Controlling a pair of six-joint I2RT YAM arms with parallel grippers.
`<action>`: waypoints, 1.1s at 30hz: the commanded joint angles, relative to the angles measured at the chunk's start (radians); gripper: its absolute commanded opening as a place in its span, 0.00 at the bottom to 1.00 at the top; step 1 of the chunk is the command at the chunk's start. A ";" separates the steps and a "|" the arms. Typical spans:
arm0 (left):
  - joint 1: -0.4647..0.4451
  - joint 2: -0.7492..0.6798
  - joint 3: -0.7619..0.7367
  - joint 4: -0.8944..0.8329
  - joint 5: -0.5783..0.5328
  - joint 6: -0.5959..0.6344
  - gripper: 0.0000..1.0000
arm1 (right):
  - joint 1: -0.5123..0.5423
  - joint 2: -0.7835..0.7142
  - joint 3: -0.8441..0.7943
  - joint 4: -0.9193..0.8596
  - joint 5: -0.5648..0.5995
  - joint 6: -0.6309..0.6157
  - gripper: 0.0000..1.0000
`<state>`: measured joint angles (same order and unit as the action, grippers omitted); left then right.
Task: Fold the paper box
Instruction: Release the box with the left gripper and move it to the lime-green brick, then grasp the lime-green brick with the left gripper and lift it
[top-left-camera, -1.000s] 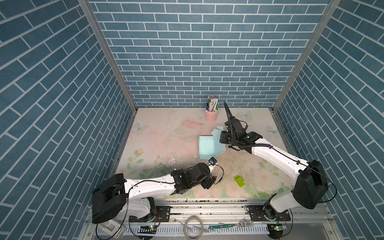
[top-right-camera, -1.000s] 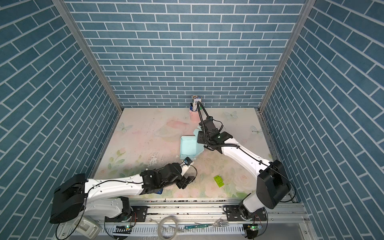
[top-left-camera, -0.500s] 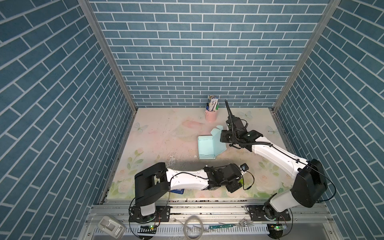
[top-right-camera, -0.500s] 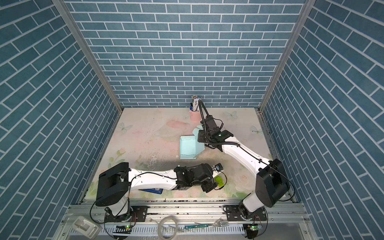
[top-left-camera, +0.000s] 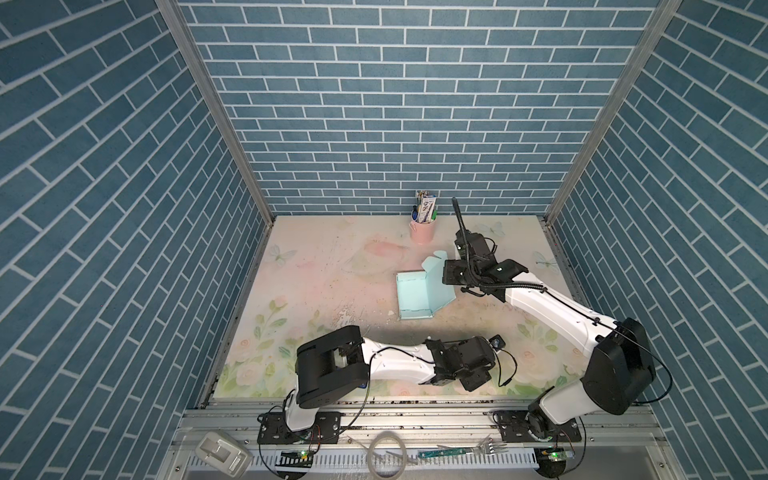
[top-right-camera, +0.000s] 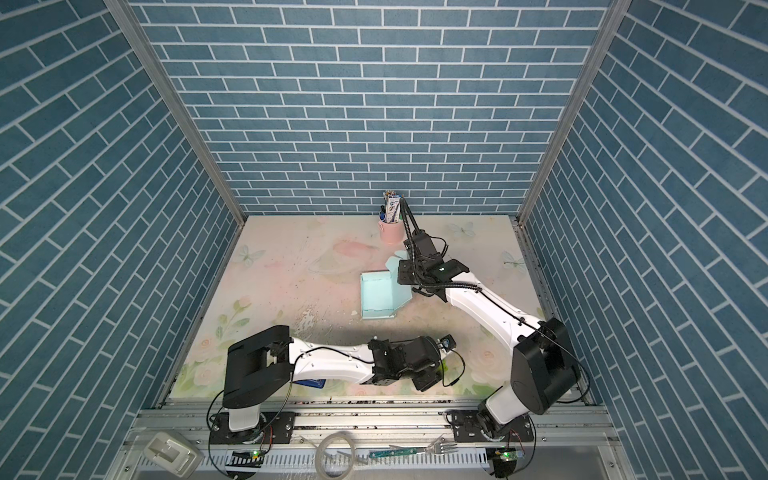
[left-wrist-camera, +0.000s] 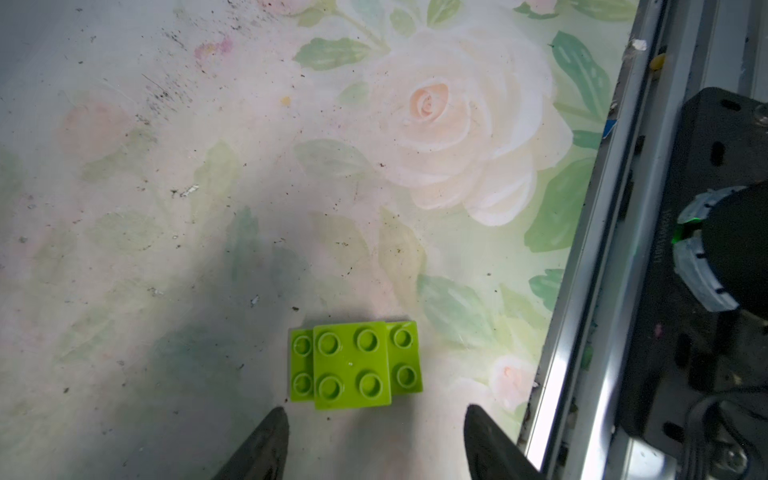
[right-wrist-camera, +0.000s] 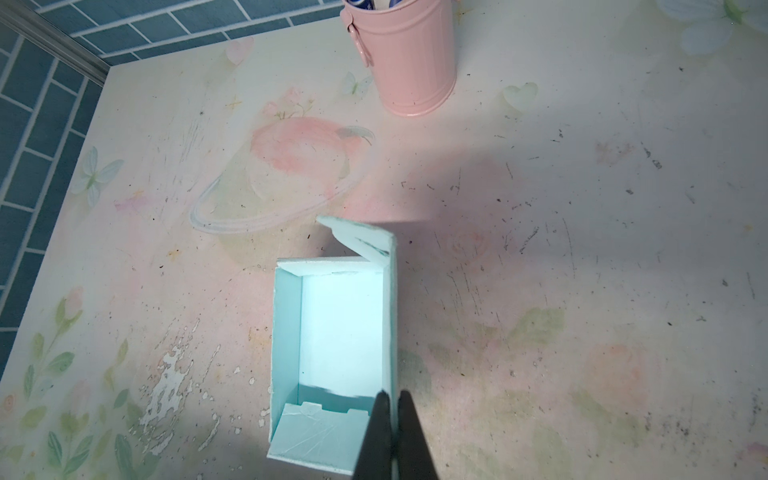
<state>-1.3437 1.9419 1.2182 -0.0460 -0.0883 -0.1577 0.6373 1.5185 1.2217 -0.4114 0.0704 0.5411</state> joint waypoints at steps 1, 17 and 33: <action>-0.009 0.033 0.047 0.024 -0.045 -0.036 0.66 | -0.007 -0.017 -0.008 -0.008 -0.024 -0.027 0.00; -0.008 0.125 0.119 -0.018 -0.090 -0.063 0.49 | -0.008 -0.029 -0.045 0.026 -0.044 -0.024 0.00; -0.010 0.085 0.082 -0.014 -0.124 -0.090 0.29 | -0.010 -0.044 -0.073 0.036 -0.028 -0.023 0.00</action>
<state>-1.3491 2.0548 1.3125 -0.0513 -0.1940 -0.2394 0.6327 1.5055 1.1618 -0.3801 0.0311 0.5407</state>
